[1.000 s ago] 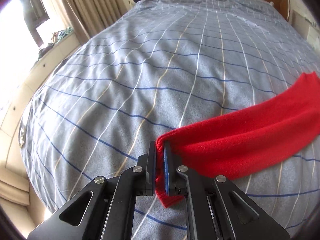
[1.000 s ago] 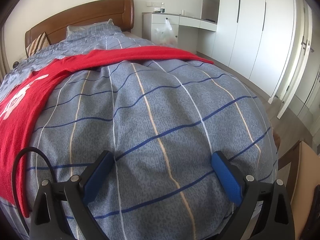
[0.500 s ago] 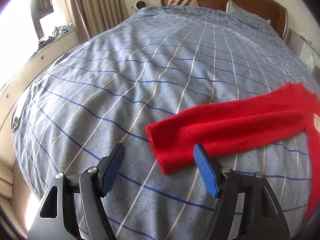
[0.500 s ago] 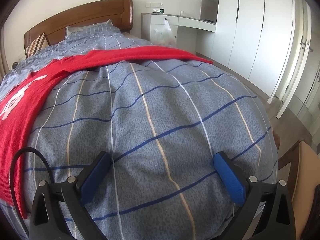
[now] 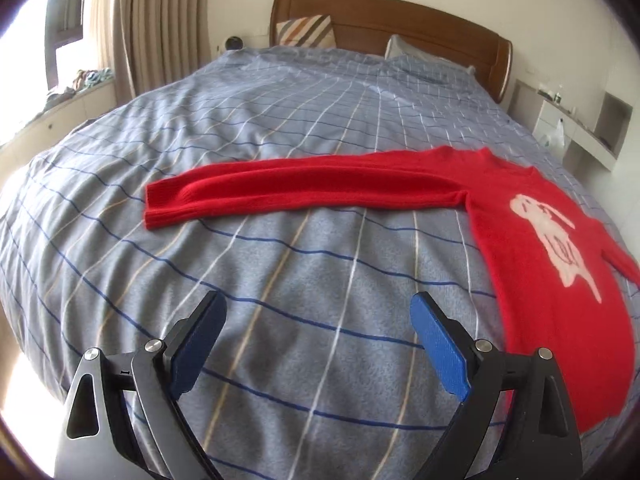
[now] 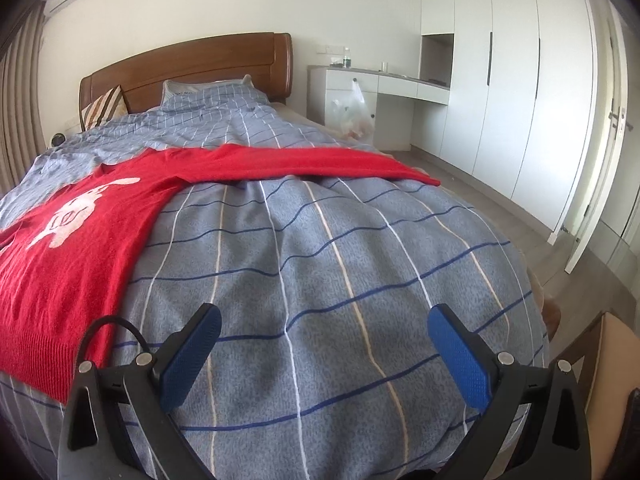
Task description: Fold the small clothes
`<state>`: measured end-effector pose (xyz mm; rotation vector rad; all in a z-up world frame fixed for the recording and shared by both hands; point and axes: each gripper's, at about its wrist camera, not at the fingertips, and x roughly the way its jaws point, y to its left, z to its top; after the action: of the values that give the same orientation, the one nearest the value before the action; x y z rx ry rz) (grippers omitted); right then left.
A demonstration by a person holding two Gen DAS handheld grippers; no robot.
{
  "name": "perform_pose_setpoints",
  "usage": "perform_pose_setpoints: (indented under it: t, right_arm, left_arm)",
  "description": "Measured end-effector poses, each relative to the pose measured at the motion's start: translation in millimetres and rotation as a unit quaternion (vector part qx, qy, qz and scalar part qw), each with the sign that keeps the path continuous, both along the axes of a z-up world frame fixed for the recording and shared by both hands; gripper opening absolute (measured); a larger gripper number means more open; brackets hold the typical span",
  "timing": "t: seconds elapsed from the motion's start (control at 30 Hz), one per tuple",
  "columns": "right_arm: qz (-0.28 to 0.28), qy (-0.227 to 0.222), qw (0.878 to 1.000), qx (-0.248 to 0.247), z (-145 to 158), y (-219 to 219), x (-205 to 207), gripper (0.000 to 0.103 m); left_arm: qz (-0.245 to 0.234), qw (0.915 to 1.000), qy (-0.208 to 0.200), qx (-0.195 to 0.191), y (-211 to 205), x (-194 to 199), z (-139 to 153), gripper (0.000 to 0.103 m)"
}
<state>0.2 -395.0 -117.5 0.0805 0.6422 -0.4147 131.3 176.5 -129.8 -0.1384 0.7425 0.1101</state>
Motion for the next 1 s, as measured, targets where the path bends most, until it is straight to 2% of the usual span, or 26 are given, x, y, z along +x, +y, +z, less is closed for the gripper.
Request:
perform_pose_setpoints:
  t: [0.2,0.4,0.47,0.53,0.7,1.0]
  right_arm:
    - [0.009,-0.014,1.000,0.001,9,6,1,0.102]
    - [0.044,-0.025,0.999,-0.008,23,3,47,0.102]
    - [0.057,-0.019,0.998,-0.004,16,1,63,0.102]
    - [0.066,-0.008,0.998,-0.004,5,-1,77,0.102]
    - [0.084,0.030,0.996,0.002,-31,-5,98,0.103]
    - [0.095,0.000,0.995,0.023,-44,-12,89,0.103]
  left_arm:
    - [0.012,0.9998,-0.014,0.008,-17,21,-5,0.094]
    - [0.018,0.9997,-0.012,0.007,-20,40,-24,0.094]
    - [0.018,0.9998,-0.002,0.006,-19,40,-39,0.095]
    - [0.008,0.9998,-0.014,0.010,-19,35,-46,0.098]
    - [-0.006,1.0000,-0.006,-0.001,-18,36,-48,0.102]
    - [-0.010,0.9998,-0.016,0.011,-24,32,-49,0.102]
